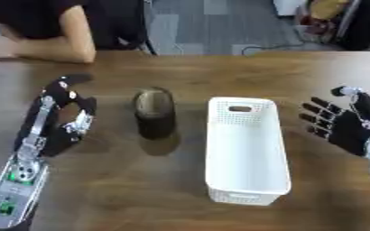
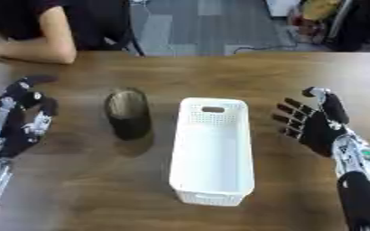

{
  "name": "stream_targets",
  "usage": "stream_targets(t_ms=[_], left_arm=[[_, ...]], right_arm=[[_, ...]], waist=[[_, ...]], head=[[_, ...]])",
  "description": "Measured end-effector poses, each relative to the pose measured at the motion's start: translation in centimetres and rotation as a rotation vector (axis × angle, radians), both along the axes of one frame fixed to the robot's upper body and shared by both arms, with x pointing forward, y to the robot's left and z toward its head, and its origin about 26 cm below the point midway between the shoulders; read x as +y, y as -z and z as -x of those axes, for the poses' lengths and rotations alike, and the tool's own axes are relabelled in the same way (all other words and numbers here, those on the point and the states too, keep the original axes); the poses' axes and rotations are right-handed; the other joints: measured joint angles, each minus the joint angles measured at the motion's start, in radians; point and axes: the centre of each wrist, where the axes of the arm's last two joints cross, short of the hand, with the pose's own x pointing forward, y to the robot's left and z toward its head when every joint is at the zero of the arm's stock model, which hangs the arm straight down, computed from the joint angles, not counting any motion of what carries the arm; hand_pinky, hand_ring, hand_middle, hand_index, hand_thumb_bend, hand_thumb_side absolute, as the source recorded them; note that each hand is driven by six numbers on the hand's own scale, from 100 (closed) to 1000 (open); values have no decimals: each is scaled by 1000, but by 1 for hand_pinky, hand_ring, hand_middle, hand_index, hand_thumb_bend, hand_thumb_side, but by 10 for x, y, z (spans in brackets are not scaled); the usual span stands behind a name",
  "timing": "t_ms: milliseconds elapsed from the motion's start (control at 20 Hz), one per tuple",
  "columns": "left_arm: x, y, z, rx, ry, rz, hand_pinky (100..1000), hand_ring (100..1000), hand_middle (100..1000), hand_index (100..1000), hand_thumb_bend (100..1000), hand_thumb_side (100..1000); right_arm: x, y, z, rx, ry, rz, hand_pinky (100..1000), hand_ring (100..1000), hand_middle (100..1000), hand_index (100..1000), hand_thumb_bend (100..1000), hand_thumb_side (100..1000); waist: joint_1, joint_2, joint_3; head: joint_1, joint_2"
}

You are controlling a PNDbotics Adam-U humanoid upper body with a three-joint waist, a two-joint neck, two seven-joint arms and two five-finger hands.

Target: Pick up objects on the table and place them in the box.

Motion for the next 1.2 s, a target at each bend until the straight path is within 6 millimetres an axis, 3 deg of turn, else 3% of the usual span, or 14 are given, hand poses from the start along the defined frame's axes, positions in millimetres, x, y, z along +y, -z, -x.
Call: stream_targets(t_ms=[400, 600, 700, 950, 1050, 1200], left_arm=[[1, 0, 0, 0, -8, 1, 508, 387, 747, 823, 168, 632], [5, -11, -4, -6, -38, -75, 441, 320, 758, 836, 202, 578], [13, -33, -12, -25, -69, -228, 430, 318, 789, 862, 236, 539], [46, -94, -35, -5, -134, -810, 445, 379, 826, 886, 291, 520], [55, -103, -43, 43, -132, -1002, 433, 389, 831, 889, 311, 527], [60, -97, -55, 116, -98, -1177, 409, 363, 835, 888, 316, 528]], right_arm=[[0, 0, 0, 0, 0, 0, 441, 709, 975, 1000, 100, 1000], [0, 0, 0, 1, 0, 0, 441, 710, 975, 1000, 100, 1000], [-1, 3, 2, 7, 2, 0, 442, 709, 975, 1000, 100, 1000], [-3, 7, 5, 21, 7, 6, 443, 709, 973, 1000, 100, 1000], [-3, 9, 6, 27, 7, 9, 442, 710, 974, 1000, 100, 1000], [-3, 9, 6, 28, 6, 13, 443, 711, 976, 1000, 100, 1000]], waist=[[2, 0, 0], [2, 0, 0], [4, -4, 0], [25, -23, 0], [28, -23, 0], [27, -23, -3]], head=[[4, 0], [4, 0], [4, 0], [4, 0], [4, 0], [4, -2]])
